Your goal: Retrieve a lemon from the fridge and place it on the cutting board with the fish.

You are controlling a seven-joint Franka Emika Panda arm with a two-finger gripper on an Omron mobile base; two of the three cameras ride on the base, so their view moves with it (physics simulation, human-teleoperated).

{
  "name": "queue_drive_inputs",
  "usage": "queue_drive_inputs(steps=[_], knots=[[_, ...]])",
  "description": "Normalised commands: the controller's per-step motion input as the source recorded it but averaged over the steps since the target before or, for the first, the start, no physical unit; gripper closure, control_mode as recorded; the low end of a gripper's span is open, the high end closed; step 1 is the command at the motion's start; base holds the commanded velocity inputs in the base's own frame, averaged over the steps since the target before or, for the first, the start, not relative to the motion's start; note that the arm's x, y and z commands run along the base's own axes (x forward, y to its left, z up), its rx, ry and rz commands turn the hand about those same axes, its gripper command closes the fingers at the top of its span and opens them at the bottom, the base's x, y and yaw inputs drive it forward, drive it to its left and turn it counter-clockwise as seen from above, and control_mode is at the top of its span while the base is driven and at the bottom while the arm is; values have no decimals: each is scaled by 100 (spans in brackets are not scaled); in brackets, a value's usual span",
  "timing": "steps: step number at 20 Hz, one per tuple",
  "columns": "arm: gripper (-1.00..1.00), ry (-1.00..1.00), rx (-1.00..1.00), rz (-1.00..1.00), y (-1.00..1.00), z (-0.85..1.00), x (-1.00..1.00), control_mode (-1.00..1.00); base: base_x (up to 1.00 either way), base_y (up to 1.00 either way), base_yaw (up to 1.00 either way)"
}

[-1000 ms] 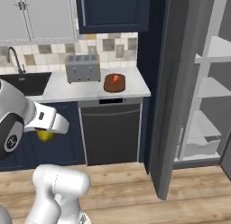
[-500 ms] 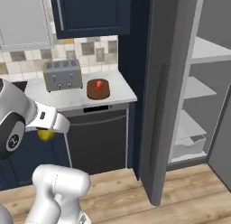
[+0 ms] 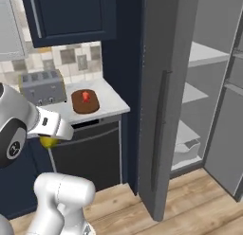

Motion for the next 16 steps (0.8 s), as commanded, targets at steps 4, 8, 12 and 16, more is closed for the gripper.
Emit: queue_drive_inputs(steps=[4,8,12,16], knots=[[100,0,0,0,0,0,0,100,39,54,-23],[100,0,0,0,0,0,0,100,43,49,-11],[100,0,0,0,0,0,0,100,42,62,-6],[100,0,0,0,0,0,0,100,51,55,0]])
